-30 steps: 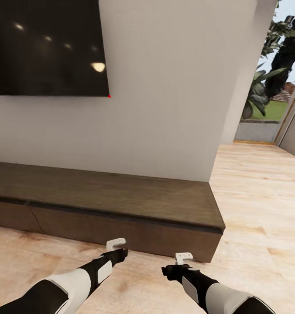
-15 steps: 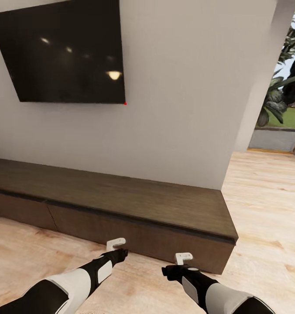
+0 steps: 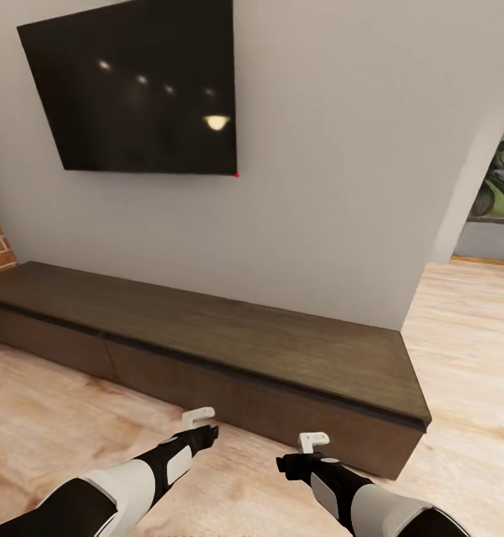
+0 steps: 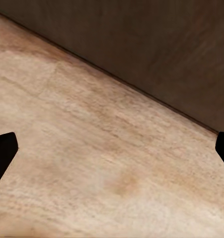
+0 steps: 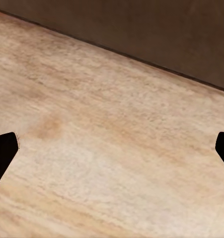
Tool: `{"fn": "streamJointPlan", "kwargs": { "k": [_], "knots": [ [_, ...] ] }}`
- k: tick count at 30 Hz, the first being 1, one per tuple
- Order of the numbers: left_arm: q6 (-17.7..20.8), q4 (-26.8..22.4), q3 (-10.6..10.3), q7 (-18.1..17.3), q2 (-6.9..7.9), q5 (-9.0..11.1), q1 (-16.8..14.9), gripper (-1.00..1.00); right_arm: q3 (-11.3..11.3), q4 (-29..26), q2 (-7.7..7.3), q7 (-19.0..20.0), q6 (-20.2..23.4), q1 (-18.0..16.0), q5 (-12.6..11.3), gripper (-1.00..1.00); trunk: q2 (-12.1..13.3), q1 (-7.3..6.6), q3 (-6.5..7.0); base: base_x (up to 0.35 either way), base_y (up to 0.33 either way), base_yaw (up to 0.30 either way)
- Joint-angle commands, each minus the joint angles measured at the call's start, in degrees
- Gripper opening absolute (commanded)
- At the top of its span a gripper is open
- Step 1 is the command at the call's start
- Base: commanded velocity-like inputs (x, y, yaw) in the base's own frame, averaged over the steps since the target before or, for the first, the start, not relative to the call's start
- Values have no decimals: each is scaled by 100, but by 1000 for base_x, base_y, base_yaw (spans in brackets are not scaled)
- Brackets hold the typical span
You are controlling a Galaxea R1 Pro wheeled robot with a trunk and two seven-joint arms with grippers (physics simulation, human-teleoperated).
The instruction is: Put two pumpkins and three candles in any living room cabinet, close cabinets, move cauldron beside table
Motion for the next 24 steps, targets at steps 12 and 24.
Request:
{"fn": "streamJointPlan", "kwargs": {
  "k": [12, 24],
  "knots": [
    [-29, 19, -48, 7, -6, 32, -8, 100, 51, -4, -2, 35, 11, -2, -58, 100, -2, -1, -29, -106, 0, 83],
    [-28, 19, -48, 7, -18, 31, -6, 100, 57, -4, -2, 36, 21, -2, -58, 100, -2, -1, 31, -287, 0, 206]
  ]
}}
